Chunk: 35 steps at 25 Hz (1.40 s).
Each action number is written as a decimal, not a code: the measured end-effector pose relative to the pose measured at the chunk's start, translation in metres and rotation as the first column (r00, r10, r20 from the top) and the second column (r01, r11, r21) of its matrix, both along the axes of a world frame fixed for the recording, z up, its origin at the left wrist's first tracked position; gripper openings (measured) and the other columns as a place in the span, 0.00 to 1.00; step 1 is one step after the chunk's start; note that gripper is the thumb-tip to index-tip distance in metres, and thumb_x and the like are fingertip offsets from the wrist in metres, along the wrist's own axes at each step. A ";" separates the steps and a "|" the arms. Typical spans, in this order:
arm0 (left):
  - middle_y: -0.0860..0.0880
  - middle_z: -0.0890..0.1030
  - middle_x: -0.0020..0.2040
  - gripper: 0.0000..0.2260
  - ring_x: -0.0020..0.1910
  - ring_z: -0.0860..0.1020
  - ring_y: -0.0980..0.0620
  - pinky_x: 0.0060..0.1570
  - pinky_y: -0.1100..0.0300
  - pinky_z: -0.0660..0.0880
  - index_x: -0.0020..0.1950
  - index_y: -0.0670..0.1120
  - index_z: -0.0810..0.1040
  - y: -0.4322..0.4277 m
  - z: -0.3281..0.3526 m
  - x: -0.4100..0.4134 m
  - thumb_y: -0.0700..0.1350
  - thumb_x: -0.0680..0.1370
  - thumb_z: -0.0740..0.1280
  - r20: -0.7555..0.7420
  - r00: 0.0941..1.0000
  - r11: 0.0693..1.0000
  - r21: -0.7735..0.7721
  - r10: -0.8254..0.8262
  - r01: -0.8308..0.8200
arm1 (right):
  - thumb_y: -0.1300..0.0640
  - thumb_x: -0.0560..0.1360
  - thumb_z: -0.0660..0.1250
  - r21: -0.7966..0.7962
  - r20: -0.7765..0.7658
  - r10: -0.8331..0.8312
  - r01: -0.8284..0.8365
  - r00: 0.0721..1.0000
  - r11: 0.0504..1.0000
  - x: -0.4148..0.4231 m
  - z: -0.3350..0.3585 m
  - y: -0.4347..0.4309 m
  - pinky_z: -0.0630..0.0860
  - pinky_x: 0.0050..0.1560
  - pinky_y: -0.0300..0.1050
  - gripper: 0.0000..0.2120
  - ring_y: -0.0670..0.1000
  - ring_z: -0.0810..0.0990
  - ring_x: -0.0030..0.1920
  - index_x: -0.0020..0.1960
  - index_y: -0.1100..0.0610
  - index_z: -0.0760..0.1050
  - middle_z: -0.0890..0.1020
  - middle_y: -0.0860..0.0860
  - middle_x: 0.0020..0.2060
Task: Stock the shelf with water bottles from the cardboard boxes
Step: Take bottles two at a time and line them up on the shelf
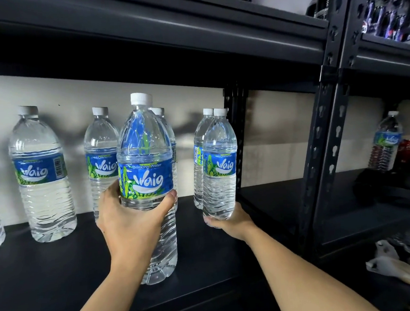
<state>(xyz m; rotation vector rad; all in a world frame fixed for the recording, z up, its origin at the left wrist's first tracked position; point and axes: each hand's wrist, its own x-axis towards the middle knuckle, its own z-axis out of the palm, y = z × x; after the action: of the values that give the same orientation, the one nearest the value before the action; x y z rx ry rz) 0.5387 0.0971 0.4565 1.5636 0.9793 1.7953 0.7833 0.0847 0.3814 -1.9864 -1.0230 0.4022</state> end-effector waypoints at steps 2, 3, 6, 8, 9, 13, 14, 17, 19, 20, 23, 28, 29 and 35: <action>0.48 0.80 0.55 0.32 0.56 0.78 0.49 0.61 0.58 0.71 0.59 0.50 0.74 0.001 0.001 0.004 0.54 0.60 0.83 0.000 1.000 1.000 0.011 -0.011 0.011 | 0.28 0.61 0.70 -0.127 0.145 0.035 -0.016 0.989 0.992 -0.003 0.004 -0.014 0.63 0.75 0.51 0.40 0.46 0.76 0.65 0.69 0.42 0.68 0.79 0.39 0.62; 0.48 0.81 0.55 0.33 0.56 0.78 0.49 0.60 0.60 0.70 0.60 0.47 0.75 0.004 0.001 0.008 0.53 0.60 0.83 0.001 1.000 1.000 0.014 -0.023 0.023 | 0.29 0.65 0.68 -0.156 0.210 0.039 -0.006 0.977 0.988 -0.004 0.003 -0.019 0.53 0.78 0.52 0.40 0.48 0.72 0.70 0.72 0.43 0.64 0.76 0.40 0.67; 0.48 0.80 0.56 0.35 0.57 0.79 0.49 0.63 0.54 0.74 0.61 0.47 0.74 0.015 0.002 0.023 0.54 0.59 0.84 0.033 0.997 0.996 0.057 -0.075 0.073 | 0.33 0.72 0.66 -0.137 0.250 0.006 0.029 0.968 0.990 -0.002 0.000 -0.026 0.51 0.78 0.55 0.38 0.53 0.66 0.74 0.75 0.49 0.61 0.73 0.47 0.70; 0.51 0.78 0.56 0.34 0.58 0.78 0.50 0.65 0.53 0.74 0.59 0.52 0.71 0.023 0.002 0.037 0.53 0.59 0.84 0.060 0.995 0.993 0.090 -0.076 0.071 | 0.31 0.70 0.66 -0.133 0.240 -0.006 0.039 0.971 0.990 -0.001 -0.001 -0.025 0.60 0.75 0.54 0.39 0.54 0.69 0.72 0.73 0.49 0.63 0.75 0.48 0.69; 0.53 0.77 0.55 0.34 0.58 0.77 0.51 0.64 0.54 0.73 0.59 0.53 0.70 0.028 0.001 0.044 0.53 0.59 0.84 0.075 0.995 0.992 0.105 -0.073 0.065 | 0.29 0.67 0.66 -0.134 0.231 -0.013 0.045 0.973 0.990 -0.001 -0.002 -0.023 0.64 0.73 0.54 0.40 0.54 0.70 0.71 0.72 0.48 0.64 0.76 0.48 0.68; 0.50 0.77 0.54 0.37 0.56 0.77 0.49 0.62 0.50 0.74 0.60 0.46 0.74 0.048 -0.008 0.070 0.62 0.58 0.78 0.075 0.995 0.995 0.090 -0.059 0.052 | 0.28 0.67 0.66 -0.110 0.226 -0.038 0.065 0.973 0.992 0.002 -0.006 -0.020 0.63 0.74 0.55 0.41 0.57 0.65 0.73 0.72 0.49 0.64 0.75 0.49 0.68; 0.48 0.78 0.54 0.38 0.56 0.77 0.48 0.62 0.51 0.74 0.61 0.43 0.75 0.053 -0.011 0.074 0.62 0.58 0.78 0.057 0.998 0.996 0.082 -0.037 0.033 | 0.30 0.68 0.67 -0.090 0.236 -0.040 0.063 0.971 0.994 0.002 -0.006 -0.020 0.61 0.75 0.55 0.39 0.57 0.64 0.74 0.72 0.49 0.64 0.75 0.50 0.68; 0.46 0.77 0.54 0.35 0.56 0.75 0.48 0.59 0.65 0.67 0.62 0.41 0.76 0.059 -0.017 0.079 0.53 0.60 0.82 0.009 1.000 0.999 0.047 0.024 -0.024 | 0.34 0.71 0.68 -0.067 0.244 -0.036 0.054 0.969 0.996 0.001 -0.001 -0.021 0.58 0.76 0.54 0.36 0.55 0.66 0.73 0.72 0.50 0.65 0.75 0.49 0.68; 0.45 0.76 0.54 0.35 0.56 0.74 0.48 0.56 0.69 0.63 0.63 0.40 0.75 0.062 -0.020 0.077 0.51 0.61 0.82 -0.014 0.999 0.997 0.072 0.036 -0.035 | 0.32 0.70 0.68 -0.080 0.256 -0.033 0.055 0.966 0.995 -0.001 -0.001 -0.022 0.58 0.76 0.53 0.37 0.56 0.66 0.72 0.73 0.50 0.65 0.75 0.49 0.68; 0.44 0.76 0.54 0.36 0.56 0.74 0.48 0.56 0.70 0.63 0.64 0.39 0.74 0.063 -0.022 0.075 0.51 0.61 0.83 -0.027 0.999 0.995 0.097 0.034 -0.031 | 0.32 0.70 0.68 -0.080 0.262 -0.035 0.058 0.965 0.995 -0.001 -0.001 -0.022 0.58 0.76 0.53 0.38 0.56 0.66 0.72 0.73 0.50 0.65 0.75 0.49 0.69; 0.44 0.73 0.59 0.45 0.62 0.70 0.49 0.61 0.70 0.61 0.69 0.37 0.68 0.069 -0.031 0.070 0.50 0.59 0.84 -0.135 0.991 0.989 0.142 -0.010 0.029 | 0.28 0.69 0.66 -0.082 0.262 -0.041 0.064 0.964 0.995 -0.003 -0.002 -0.021 0.60 0.76 0.54 0.41 0.56 0.67 0.72 0.73 0.50 0.65 0.75 0.50 0.69; 0.46 0.69 0.68 0.52 0.69 0.69 0.49 0.72 0.56 0.65 0.74 0.42 0.58 0.071 -0.062 0.053 0.44 0.58 0.85 -0.266 0.928 0.961 -0.161 -0.262 0.225 | 0.21 0.64 0.61 -0.107 0.262 -0.071 0.102 0.962 0.989 -0.002 -0.006 -0.019 0.67 0.70 0.56 0.45 0.58 0.67 0.72 0.71 0.49 0.66 0.75 0.50 0.68; 0.46 0.69 0.67 0.51 0.69 0.70 0.49 0.71 0.56 0.66 0.72 0.42 0.59 0.072 -0.067 0.052 0.44 0.58 0.85 -0.281 0.918 0.952 -0.202 -0.280 0.229 | 0.21 0.64 0.61 -0.113 0.271 -0.077 0.111 0.960 0.987 -0.001 -0.007 -0.019 0.68 0.69 0.56 0.45 0.58 0.67 0.71 0.71 0.50 0.66 0.76 0.50 0.68; 0.47 0.77 0.65 0.42 0.65 0.76 0.47 0.61 0.60 0.69 0.69 0.44 0.64 0.086 -0.068 0.056 0.49 0.63 0.84 -0.260 0.909 0.917 -0.320 -0.327 0.238 | 0.23 0.66 0.62 -0.129 0.283 -0.075 0.116 0.956 0.985 -0.003 -0.004 -0.019 0.71 0.67 0.55 0.42 0.57 0.71 0.69 0.71 0.49 0.66 0.76 0.50 0.67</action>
<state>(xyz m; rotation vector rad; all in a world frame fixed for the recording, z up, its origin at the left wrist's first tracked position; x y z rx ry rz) 0.5949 0.1827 0.3884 1.7283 1.0315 1.1757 0.7803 0.0656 0.3772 -2.2592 -1.0884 0.1488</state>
